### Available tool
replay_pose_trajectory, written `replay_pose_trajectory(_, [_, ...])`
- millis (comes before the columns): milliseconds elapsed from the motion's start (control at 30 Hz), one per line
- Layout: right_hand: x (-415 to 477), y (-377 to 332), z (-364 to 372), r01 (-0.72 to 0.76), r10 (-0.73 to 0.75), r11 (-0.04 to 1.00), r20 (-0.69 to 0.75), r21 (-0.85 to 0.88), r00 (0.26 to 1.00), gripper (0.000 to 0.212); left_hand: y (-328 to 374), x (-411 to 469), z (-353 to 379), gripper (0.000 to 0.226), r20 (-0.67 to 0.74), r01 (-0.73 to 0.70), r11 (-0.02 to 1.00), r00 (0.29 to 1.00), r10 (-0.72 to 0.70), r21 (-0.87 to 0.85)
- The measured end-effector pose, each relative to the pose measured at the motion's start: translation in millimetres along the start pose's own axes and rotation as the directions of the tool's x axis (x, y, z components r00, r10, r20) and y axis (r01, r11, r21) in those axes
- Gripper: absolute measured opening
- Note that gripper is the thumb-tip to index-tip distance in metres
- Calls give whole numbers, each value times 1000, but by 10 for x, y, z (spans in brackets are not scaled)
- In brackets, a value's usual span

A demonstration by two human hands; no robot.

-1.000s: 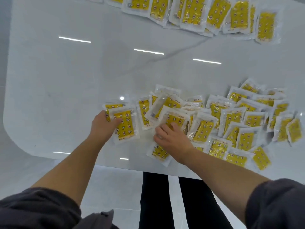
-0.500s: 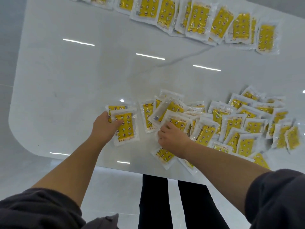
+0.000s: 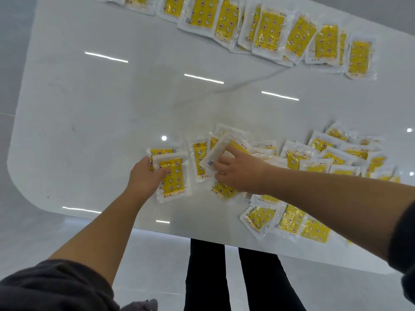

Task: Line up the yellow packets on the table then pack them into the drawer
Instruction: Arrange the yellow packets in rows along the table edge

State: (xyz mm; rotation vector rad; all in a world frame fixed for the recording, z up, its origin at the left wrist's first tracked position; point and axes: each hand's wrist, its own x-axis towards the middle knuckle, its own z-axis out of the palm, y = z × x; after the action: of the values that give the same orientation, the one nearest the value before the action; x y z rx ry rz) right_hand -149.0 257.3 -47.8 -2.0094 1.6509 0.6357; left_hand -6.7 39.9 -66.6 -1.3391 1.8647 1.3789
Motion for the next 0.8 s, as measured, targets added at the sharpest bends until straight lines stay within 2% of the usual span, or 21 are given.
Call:
replay_pose_trajectory(67, [-16,-50,84,20,-16,998,81,-58,997,67,-10,-1,27,24,2,7,1000,1000,-7,-6])
replay_pose_trajectory(267, [-34,-182,209,-33,29,999,-131,-33,991,43,-22,18,37,27,18,8,1000,1000,-8,-17])
replay_pose_trajectory(500, [13,-176,151,-3,-10,997,-180,-73,984,43,8,38,30,29,29,-1,1000,1000,1,-10])
replay_pose_trajectory(667, [22,-224,178,9,-7,1000,-232,7,973,56,6,44,32,28,38,-9,1000,999,10,-26])
replay_pose_trajectory(800, [16,-188,23,-55,82,983,-154,173,985,67,2,33,21,29,31,-7,999,999,8,-42])
